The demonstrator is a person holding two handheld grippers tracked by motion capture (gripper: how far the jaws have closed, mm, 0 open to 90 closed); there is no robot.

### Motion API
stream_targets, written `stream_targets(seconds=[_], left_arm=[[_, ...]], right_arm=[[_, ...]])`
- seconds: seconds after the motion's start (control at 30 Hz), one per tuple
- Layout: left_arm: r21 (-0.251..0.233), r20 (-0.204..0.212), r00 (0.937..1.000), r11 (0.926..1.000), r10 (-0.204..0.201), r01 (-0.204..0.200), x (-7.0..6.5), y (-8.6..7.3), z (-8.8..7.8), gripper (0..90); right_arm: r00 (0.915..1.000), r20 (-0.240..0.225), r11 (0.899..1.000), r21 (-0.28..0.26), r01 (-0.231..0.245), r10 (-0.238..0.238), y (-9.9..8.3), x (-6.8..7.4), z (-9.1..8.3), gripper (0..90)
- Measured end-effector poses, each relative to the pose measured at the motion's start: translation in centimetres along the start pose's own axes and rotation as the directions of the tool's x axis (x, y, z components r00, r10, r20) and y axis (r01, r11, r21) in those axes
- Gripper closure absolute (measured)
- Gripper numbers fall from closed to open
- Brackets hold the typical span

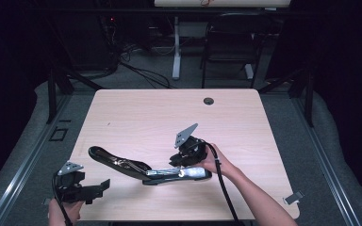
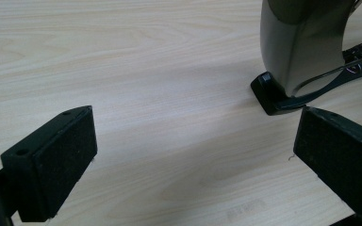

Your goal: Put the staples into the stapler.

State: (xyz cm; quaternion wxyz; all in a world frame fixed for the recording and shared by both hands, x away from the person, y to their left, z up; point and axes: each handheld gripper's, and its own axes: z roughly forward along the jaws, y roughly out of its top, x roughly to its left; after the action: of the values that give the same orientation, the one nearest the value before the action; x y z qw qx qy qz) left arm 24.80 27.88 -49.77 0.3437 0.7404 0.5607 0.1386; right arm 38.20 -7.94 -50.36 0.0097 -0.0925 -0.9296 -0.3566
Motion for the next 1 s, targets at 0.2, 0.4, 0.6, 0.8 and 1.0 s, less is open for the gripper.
stream_targets(seconds=[0.2, 0.4, 0.6, 0.8, 1.0], left_arm=[[-0.002, -0.001, 1.0000, 1.0000, 0.000, 0.000, 0.0, 0.0, 0.0, 0.1], [0.000, -0.001, 1.0000, 1.0000, 0.005, -0.005, 0.0, 0.0, 0.0, 0.1], [-0.004, -0.005, 1.0000, 1.0000, 0.002, -0.002, -0.1, 0.0, 0.0, 0.1], [-0.005, -0.003, 1.0000, 1.0000, 0.002, -0.002, -0.1, -0.1, 0.0, 0.1], [-0.003, -0.002, 1.0000, 1.0000, 0.003, -0.003, -0.1, -0.1, 0.0, 0.1]], right_arm=[[0.9996, -0.022, 1.000, 0.000, 0.020, -0.020, 0.1, 0.1, 0.8, 78.3], [0.9982, -0.041, 0.999, 0.003, 0.044, -0.044, -0.2, 0.1, 1.2, 78.4], [0.9980, -0.034, 0.998, 0.011, 0.054, -0.054, -0.4, 0.0, 1.5, 78.3], [0.9975, -0.038, 0.998, 0.026, 0.061, -0.060, -0.6, 0.1, 1.7, 78.4], [0.9972, -0.048, 0.998, 0.017, 0.059, -0.058, -0.7, -0.1, 1.7, 78.3]])
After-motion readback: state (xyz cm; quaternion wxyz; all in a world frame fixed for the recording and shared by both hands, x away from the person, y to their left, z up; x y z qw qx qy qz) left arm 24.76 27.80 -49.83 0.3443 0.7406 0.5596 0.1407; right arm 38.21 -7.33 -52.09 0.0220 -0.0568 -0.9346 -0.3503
